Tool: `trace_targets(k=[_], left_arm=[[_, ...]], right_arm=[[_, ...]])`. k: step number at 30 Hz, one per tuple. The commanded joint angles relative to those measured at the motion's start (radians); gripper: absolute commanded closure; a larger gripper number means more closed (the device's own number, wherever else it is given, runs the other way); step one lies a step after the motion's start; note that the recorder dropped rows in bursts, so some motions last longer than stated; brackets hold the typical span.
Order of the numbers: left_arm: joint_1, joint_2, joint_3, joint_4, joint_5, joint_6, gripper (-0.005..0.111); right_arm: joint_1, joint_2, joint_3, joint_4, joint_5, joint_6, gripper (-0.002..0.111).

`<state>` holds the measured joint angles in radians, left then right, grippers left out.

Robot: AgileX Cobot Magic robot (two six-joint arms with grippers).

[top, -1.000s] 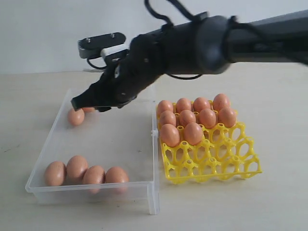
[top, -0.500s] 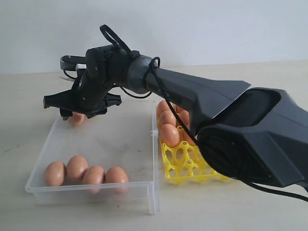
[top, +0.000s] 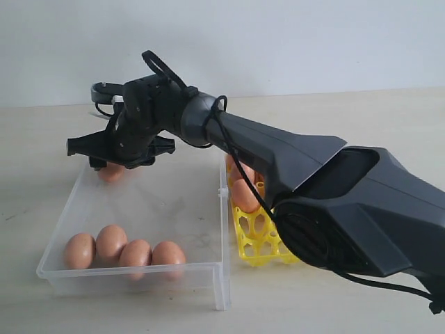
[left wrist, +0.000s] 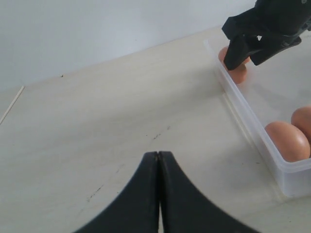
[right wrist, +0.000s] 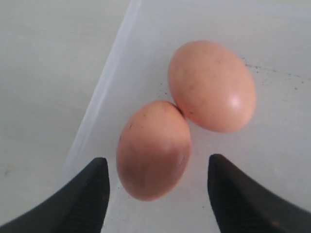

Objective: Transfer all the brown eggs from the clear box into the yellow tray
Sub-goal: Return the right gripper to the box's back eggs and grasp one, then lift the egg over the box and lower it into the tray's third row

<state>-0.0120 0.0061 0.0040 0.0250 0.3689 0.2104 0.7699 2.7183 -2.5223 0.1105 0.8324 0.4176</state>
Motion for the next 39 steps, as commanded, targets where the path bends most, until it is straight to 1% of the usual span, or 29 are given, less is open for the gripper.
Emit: trace_targets(k=[1,4,7,9,12,18,19,20,21,22,23,33,39], left_arm=[[0.002,-0.006,-0.004,0.0,-0.006,-0.005,0.107],[0.002,-0.006,-0.004,0.0,-0.006,-0.005,0.107],[0.002,-0.006,-0.004,0.0,-0.006,-0.005,0.107],[0.002,-0.006,-0.004,0.0,-0.006,-0.005,0.107],[0.002,-0.006,-0.004,0.0,-0.006,-0.005,0.107],[0.002,-0.006,-0.004,0.0,-0.006,-0.005,0.107],[0.002,-0.006,-0.004,0.0,-0.006,-0.005,0.107],[0.002,-0.006,-0.004,0.0,-0.006,-0.005,0.107],[0.002,-0.006,-0.004,0.0,-0.006,-0.005,0.107],[0.002,-0.006,-0.004,0.0,-0.006,-0.005,0.107],[0.002,-0.006,-0.004,0.0,-0.006,-0.005,0.107],[0.002,-0.006,-0.004,0.0,-0.006,-0.005,0.107],[0.002,-0.006,-0.004,0.0,-0.006,-0.005,0.107]], right_arm=[[-0.005,0.001,-0.009,-0.004,-0.049,0.003,0.05],[-0.005,0.004,-0.009,-0.004,-0.067,0.003,0.049],[-0.005,0.008,-0.009,-0.004,-0.072,0.003,0.046],[-0.005,0.017,-0.009,0.014,-0.074,0.003,0.046],[-0.005,0.03,-0.009,0.022,-0.131,0.003,0.046],[-0.005,0.063,-0.009,0.047,-0.157,0.005,0.047],[-0.005,0.065,-0.009,0.051,-0.168,0.002,0.054],[-0.005,0.067,-0.009,0.051,-0.173,0.002,0.063],[-0.005,0.067,-0.009,0.051,-0.184,0.002,0.081],[-0.005,0.067,-0.009,0.048,-0.186,0.002,0.093],[-0.005,0.064,-0.009,0.05,-0.183,-0.02,0.108],[-0.005,-0.019,-0.006,-0.019,-0.167,-0.165,0.108],[0.001,-0.056,-0.006,-0.067,-0.066,-0.262,0.108]])
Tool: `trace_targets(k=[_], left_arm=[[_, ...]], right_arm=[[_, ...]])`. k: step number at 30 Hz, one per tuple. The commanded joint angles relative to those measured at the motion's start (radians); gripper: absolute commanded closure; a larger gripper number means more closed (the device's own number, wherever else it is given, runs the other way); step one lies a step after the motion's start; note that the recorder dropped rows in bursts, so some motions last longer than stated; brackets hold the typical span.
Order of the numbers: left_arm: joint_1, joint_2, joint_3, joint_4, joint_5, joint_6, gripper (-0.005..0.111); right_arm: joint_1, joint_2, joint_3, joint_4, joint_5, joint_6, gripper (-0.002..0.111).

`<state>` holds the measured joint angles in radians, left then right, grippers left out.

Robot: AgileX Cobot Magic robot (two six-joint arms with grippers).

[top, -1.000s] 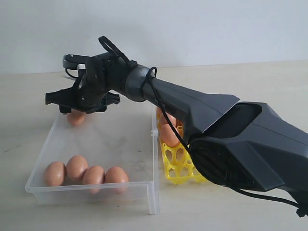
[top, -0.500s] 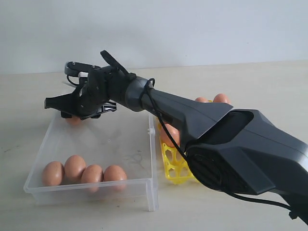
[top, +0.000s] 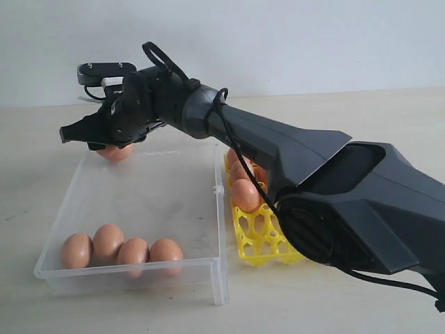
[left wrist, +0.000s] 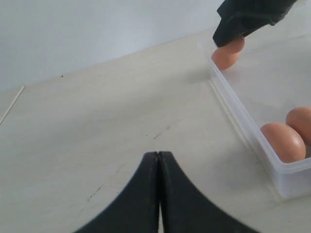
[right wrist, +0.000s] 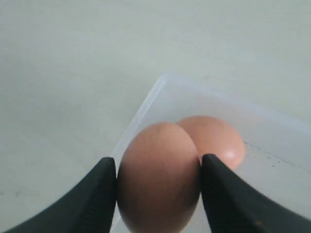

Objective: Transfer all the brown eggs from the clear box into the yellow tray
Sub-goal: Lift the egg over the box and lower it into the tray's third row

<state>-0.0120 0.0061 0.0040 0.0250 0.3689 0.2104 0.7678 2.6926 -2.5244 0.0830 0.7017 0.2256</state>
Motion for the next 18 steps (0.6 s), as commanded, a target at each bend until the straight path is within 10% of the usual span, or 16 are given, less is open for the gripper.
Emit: trace_targets(k=[1,18], left_arm=[[0.002,-0.006,-0.004,0.0,-0.006,-0.005,0.107],[0.002,-0.006,-0.004,0.0,-0.006,-0.005,0.107]], right_arm=[[0.003,-0.038,-0.004,-0.044,0.085,-0.082,0.108],[-0.006,-0.196,0.129,-0.007,0.106,-0.138,0.108]])
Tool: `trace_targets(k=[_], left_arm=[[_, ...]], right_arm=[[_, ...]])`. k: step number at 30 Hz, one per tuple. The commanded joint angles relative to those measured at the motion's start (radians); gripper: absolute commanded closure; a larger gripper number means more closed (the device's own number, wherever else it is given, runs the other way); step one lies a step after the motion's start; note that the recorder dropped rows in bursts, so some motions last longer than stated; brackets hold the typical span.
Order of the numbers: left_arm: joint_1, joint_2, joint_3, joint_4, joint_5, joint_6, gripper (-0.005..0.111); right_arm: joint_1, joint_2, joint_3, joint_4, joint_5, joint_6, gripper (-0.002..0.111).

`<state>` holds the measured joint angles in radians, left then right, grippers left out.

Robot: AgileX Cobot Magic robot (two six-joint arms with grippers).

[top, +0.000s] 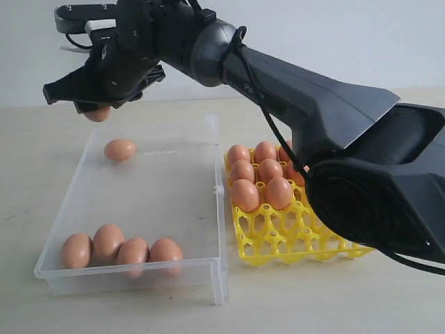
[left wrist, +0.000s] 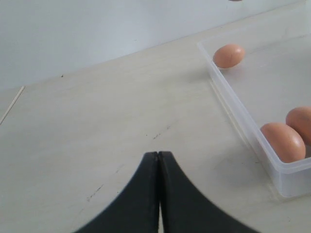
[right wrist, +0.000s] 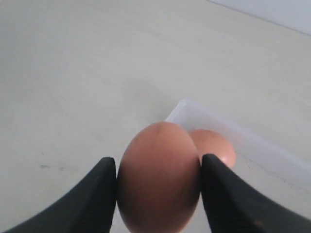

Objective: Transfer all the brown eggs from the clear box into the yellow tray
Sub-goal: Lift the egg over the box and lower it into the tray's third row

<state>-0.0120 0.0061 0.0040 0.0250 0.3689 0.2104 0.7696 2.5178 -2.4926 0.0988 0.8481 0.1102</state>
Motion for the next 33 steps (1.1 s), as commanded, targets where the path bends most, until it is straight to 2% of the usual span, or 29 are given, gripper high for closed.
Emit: trace_targets(k=[1,7,14,18,26,33], left_arm=[[0.002,-0.006,-0.004,0.0,-0.006,-0.005,0.107],[0.002,-0.006,-0.004,0.0,-0.006,-0.005,0.107],[0.002,-0.006,-0.004,0.0,-0.006,-0.005,0.107],[0.002,-0.006,-0.004,0.0,-0.006,-0.005,0.107],[0.002,-0.006,-0.004,0.0,-0.006,-0.005,0.107],[0.002,-0.006,-0.004,0.0,-0.006,-0.005,0.107]], right_arm=[[-0.01,-0.034,0.168,-0.023,-0.134,-0.024,0.108],[-0.01,-0.158,0.533,0.0,-0.682,0.014,0.108],[-0.025,-0.358,1.002,-0.039,-1.088,0.021,0.108],[-0.051,-0.493,1.253,-0.039,-1.236,-0.041,0.108],[-0.129,-0.75,1.768,0.134,-1.558,-0.301,0.108],[-0.204,-0.832,2.038,0.134,-1.704,-0.32,0.108]])
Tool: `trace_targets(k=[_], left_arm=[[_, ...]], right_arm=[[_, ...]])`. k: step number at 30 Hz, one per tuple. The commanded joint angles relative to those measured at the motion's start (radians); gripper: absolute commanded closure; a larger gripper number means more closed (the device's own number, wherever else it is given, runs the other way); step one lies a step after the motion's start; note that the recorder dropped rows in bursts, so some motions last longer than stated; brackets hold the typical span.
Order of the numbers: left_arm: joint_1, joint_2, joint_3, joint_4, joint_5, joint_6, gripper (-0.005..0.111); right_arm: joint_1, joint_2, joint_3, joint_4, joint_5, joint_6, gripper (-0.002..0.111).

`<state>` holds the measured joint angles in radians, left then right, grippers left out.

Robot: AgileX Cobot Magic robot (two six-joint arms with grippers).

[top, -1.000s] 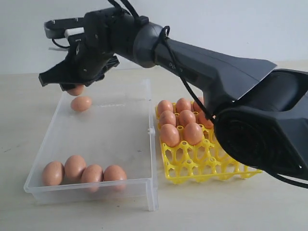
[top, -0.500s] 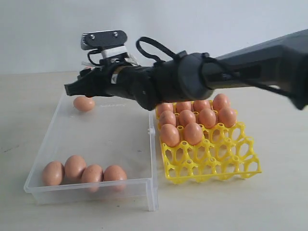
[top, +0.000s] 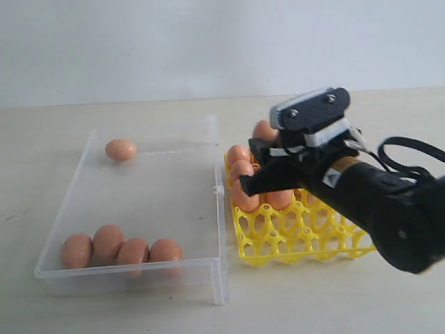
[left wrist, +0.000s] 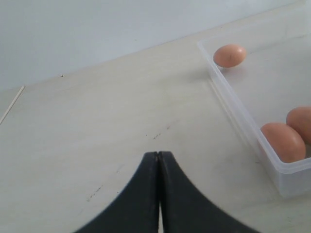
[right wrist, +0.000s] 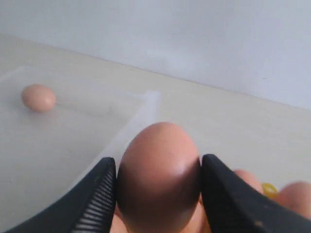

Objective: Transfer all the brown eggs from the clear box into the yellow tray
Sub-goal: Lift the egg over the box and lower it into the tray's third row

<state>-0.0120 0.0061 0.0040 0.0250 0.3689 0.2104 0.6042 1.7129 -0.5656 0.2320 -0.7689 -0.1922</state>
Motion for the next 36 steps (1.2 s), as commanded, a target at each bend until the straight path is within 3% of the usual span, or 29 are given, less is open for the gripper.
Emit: trace_targets(k=[1,8,28,31,36], left_arm=[[0.002,-0.006,-0.004,0.0,-0.006,-0.005,0.107],[0.002,-0.006,-0.004,0.0,-0.006,-0.005,0.107],[0.002,-0.006,-0.004,0.0,-0.006,-0.005,0.107],[0.002,-0.006,-0.004,0.0,-0.006,-0.005,0.107],[0.002,-0.006,-0.004,0.0,-0.006,-0.005,0.107]], right_arm=[[-0.047,-0.027,0.134,0.001,-0.096,-0.018,0.108],[-0.083,-0.012,0.199,-0.003,-0.116,-0.011,0.108],[-0.121,0.153,0.136,-0.051,-0.145,0.01,0.108],[-0.143,0.153,0.136,-0.056,-0.145,0.01,0.1],[-0.151,0.153,0.133,-0.07,-0.145,0.01,0.072]])
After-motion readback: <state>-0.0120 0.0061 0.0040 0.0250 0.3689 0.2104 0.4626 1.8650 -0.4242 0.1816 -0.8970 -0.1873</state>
